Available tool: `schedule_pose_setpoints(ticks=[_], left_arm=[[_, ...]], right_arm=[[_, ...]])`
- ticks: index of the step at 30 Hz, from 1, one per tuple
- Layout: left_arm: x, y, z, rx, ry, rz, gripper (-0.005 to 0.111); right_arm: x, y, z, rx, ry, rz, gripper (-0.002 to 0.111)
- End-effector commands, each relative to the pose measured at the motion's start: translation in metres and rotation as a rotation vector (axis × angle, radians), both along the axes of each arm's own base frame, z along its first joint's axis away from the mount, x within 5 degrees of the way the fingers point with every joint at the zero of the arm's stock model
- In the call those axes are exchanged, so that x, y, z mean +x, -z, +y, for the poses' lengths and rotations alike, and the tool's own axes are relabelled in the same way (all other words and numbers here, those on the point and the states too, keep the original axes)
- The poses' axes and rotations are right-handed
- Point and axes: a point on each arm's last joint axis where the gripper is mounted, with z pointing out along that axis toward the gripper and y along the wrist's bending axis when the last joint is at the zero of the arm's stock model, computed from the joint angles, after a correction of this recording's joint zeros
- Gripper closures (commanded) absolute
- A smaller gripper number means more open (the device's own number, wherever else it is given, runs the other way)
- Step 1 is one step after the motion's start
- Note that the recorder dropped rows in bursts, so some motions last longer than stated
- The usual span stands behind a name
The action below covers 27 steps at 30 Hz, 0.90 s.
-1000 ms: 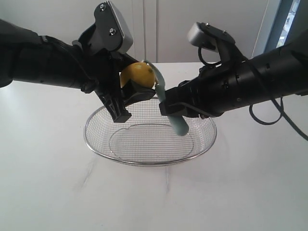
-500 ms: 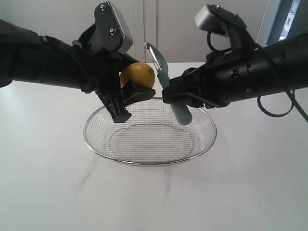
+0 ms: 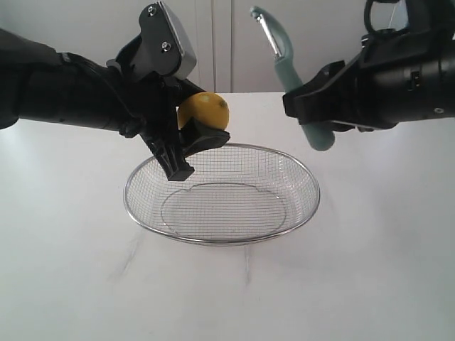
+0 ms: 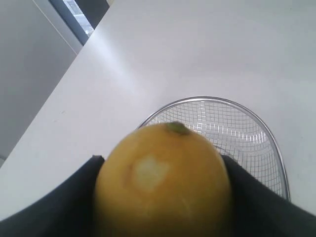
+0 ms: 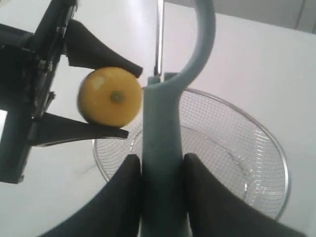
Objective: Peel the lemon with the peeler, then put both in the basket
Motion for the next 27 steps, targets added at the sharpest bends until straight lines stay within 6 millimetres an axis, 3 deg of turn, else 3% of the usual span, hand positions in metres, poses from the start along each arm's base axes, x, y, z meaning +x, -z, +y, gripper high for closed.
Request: schedule_pose_setpoints(ticks=[1, 7, 12, 23, 27], left_arm=[[-0.002, -0.001, 0.0, -0.02, 0.0, 0.019, 0.107], [-0.002, -0.001, -0.001, -0.021, 0.006, 0.022, 0.107], [-0.002, -0.001, -0.001, -0.021, 0.008, 0.023, 0.107], [-0.002, -0.001, -0.001, -0.021, 0.005, 0.021, 0.107], [-0.002, -0.001, 0.0, -0.021, 0.003, 0.02, 0.107]], right_arm=[[0.001, -0.005, -0.01, -0.061, 0.082, -0.05, 0.108], [0.013, 0.005, -0.018, -0.162, 0.181, -0.039, 0.108], [0.033, 0.028, -0.019, -0.188, 0.23, 0.058, 0.108], [0.061, 0.085, 0.004, -0.154, 0.155, 0.311, 0.108], [0.059, 0.09, 0.018, -0.069, 0.019, 0.351, 0.108]])
